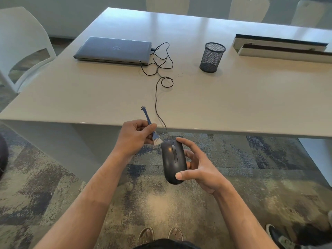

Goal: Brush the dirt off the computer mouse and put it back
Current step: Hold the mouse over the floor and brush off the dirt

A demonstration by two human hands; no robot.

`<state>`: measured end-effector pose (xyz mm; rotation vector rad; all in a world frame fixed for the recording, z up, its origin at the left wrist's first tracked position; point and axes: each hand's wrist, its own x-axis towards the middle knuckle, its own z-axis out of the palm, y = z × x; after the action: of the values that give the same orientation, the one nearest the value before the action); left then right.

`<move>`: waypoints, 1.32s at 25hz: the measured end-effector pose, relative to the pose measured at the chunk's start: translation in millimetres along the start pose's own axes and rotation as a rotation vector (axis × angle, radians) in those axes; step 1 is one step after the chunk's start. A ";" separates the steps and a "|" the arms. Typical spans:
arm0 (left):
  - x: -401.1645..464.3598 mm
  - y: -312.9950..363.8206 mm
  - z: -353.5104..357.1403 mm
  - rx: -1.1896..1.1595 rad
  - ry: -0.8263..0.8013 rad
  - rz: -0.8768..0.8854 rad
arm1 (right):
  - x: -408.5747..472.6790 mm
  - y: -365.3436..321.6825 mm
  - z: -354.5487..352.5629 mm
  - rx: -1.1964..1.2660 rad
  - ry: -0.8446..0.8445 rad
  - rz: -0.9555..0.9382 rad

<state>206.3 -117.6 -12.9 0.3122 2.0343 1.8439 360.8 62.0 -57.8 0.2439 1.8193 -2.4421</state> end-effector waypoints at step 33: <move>-8.4 -2.8 14.8 -0.158 0.049 -0.020 | 2.8 -2.0 -4.0 0.069 -0.004 -0.013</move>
<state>220.3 -108.0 -15.7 0.2049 1.9010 2.0035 358.0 66.4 -57.5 0.2323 1.7426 -2.5147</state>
